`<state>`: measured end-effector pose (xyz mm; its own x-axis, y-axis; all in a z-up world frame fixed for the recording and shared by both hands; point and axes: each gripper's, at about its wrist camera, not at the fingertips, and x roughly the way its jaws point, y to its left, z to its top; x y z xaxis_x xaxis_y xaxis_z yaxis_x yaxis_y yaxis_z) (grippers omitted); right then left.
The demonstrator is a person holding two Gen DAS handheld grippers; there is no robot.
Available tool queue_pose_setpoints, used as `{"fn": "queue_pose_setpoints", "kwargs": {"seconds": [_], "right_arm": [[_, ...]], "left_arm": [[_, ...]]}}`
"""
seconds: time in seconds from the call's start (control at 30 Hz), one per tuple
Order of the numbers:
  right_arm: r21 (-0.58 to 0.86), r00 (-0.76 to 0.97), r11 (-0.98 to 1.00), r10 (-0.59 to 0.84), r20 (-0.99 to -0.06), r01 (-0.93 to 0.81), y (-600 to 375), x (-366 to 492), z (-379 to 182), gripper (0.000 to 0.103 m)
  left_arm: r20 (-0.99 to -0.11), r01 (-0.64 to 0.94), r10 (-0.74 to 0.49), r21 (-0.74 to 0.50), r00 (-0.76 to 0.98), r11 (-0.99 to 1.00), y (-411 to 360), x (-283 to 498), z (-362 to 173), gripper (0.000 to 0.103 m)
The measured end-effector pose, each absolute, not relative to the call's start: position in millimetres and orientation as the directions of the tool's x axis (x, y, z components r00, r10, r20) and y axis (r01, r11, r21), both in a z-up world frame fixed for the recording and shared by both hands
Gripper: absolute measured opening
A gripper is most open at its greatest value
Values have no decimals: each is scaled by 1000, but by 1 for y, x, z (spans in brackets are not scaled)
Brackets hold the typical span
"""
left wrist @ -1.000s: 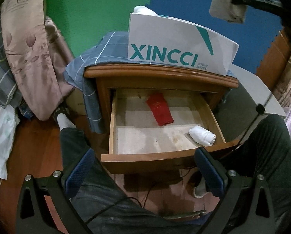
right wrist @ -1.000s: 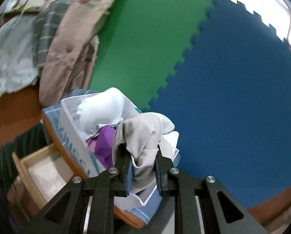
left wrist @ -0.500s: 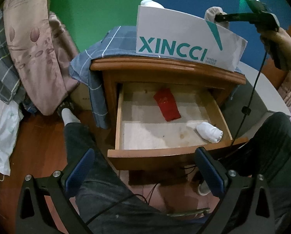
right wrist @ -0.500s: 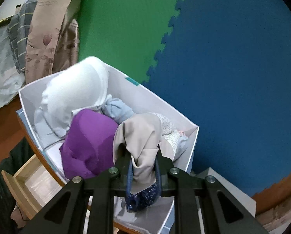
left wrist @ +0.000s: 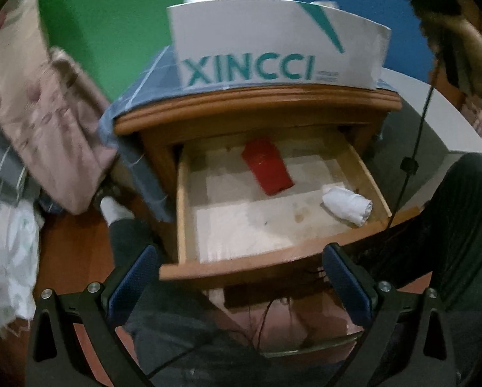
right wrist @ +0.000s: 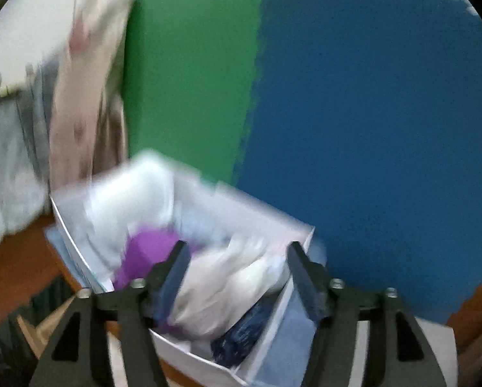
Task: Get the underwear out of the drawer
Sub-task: 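Carry the patterned garment over the box and open the right gripper, then lower the left gripper into the drawer toward the rolled white sock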
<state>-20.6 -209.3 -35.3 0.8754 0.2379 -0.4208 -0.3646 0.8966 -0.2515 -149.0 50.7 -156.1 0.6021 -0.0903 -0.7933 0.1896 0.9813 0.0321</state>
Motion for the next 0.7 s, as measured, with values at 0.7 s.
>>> {"fn": "queue_pose_setpoints", "kwargs": {"seconds": [0.7], "right_arm": [[-35, 871, 999, -19, -492, 2, -359, -53, -117, 85]], "left_arm": [[-869, 886, -261, 330, 420, 325, -116, -47, -233, 87]]}}
